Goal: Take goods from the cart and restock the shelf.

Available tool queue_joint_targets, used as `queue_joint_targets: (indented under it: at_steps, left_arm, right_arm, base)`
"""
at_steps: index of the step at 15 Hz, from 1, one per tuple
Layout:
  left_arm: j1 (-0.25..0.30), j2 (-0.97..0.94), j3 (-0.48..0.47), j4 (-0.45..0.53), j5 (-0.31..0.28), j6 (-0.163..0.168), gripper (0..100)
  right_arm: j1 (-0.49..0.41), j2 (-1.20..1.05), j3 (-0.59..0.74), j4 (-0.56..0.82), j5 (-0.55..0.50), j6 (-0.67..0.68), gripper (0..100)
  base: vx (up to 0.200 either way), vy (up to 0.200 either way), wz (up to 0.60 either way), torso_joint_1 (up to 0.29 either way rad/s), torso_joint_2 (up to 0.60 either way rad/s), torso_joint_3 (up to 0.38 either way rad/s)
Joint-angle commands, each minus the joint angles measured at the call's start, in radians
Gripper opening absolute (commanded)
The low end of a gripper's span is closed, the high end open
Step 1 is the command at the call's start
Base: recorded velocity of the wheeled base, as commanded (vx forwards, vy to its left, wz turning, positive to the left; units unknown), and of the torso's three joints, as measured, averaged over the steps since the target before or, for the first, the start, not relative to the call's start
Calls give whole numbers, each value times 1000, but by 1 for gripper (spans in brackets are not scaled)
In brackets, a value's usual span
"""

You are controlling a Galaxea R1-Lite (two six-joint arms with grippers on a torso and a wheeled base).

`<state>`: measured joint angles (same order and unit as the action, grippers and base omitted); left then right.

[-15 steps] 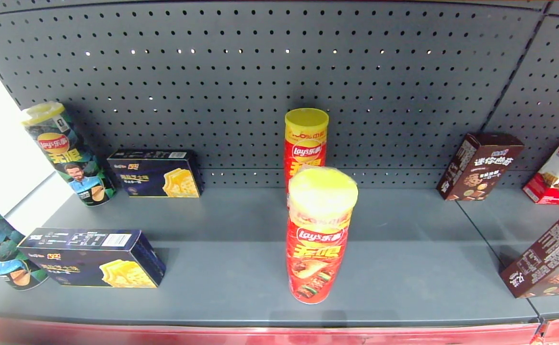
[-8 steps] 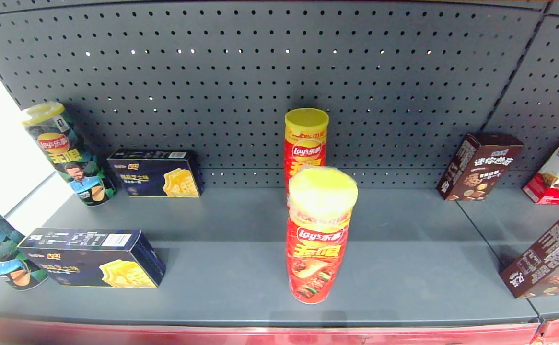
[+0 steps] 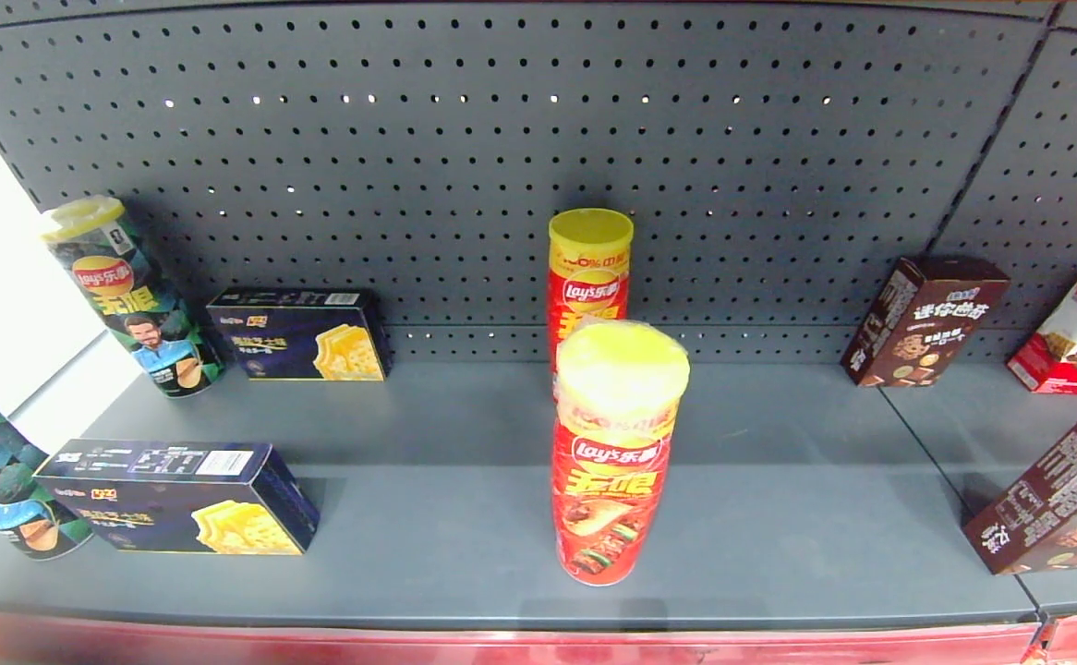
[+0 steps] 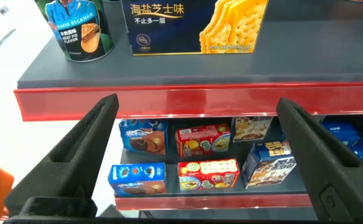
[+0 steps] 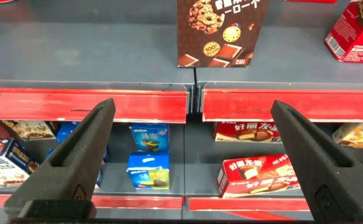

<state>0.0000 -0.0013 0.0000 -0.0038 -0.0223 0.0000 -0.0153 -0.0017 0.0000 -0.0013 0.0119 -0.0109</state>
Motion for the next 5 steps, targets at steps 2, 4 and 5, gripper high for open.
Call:
queue_joint_targets:
  at_steps: [2, 4, 5]
  left_arm:
    - [0, 1, 0, -1, -1, 0, 100]
    - [0, 1, 0, -1, 1, 0, 100]
    - [0, 1, 0, -1, -1, 0, 100]
  right_arm:
    - [0, 2, 0, 0, 0, -1, 100]
    - [0, 2, 0, 0, -1, -1, 100]
    - [0, 2, 0, 0, 0, -3, 100]
  base:
    - [0, 0, 0, 0, 0, 0]
    - [0, 0, 0, 0, 0, 0]
    - [0, 0, 0, 0, 0, 0]
